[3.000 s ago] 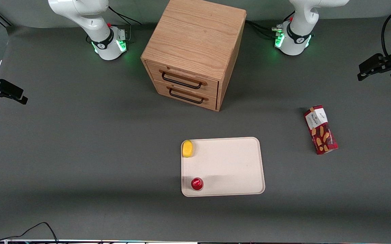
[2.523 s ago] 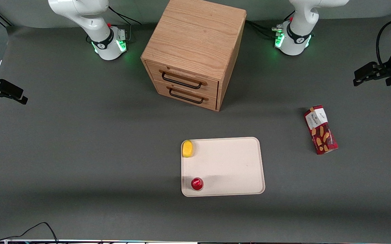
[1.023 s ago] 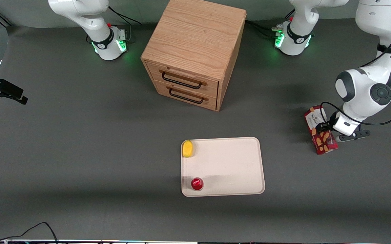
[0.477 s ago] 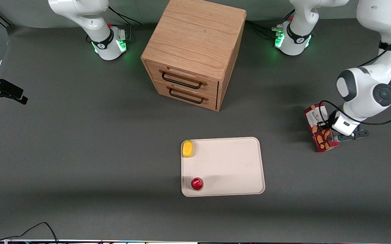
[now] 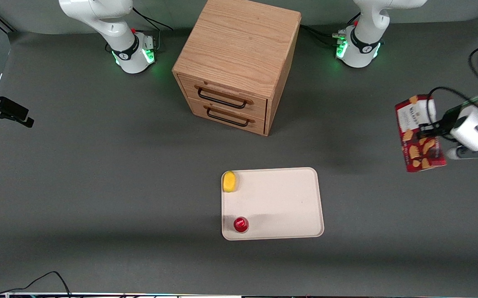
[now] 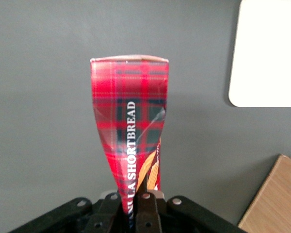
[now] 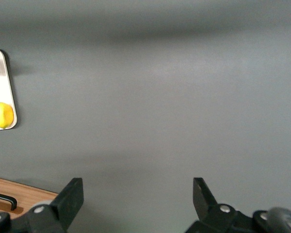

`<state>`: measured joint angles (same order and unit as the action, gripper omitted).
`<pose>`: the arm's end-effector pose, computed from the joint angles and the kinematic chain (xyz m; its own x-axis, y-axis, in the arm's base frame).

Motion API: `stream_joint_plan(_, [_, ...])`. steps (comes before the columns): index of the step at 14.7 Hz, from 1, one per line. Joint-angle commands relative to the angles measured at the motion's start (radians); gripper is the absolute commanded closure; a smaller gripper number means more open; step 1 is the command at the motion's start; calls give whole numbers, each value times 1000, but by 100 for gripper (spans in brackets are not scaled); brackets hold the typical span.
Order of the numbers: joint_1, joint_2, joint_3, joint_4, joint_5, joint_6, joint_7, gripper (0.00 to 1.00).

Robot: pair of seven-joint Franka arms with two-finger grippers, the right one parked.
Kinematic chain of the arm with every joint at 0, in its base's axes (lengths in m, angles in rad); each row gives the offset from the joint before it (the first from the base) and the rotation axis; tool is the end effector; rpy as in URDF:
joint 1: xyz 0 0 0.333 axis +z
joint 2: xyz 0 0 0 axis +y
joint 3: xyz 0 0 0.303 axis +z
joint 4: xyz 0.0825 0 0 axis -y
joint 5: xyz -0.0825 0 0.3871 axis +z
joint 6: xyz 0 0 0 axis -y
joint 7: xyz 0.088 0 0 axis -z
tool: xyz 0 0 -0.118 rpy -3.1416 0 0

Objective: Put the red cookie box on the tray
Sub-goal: 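Lift the box and carry it with the left gripper over the tray, then lower the box onto the white tray and open the left gripper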

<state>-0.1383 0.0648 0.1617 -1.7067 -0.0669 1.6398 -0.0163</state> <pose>0.5694 0.0039 0.5058 0.9903 0.0451 -0.1315 0.0524 -0.9972 0.0530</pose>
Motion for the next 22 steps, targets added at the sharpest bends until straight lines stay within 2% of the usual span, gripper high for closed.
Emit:
stream_joint_plan(1, [-18, 116, -37, 223, 29, -136, -74, 100])
stream_joint_plan(5, [-26, 183, -204, 237, 21, -82, -377, 100])
stream_joint_plan(8, [-27, 312, -356, 248, 22, 156, -720, 100])
stream_joint_plan(10, [-39, 416, -398, 252, 36, 343, -855, 100])
stream_joint_plan(13, [-69, 532, -399, 245, 142, 543, -914, 100])
stream_joint_plan(18, [-81, 654, -401, 237, 300, 636, -941, 100])
stream_joint_plan(22, [-106, 696, -399, 234, 317, 675, -941, 100])
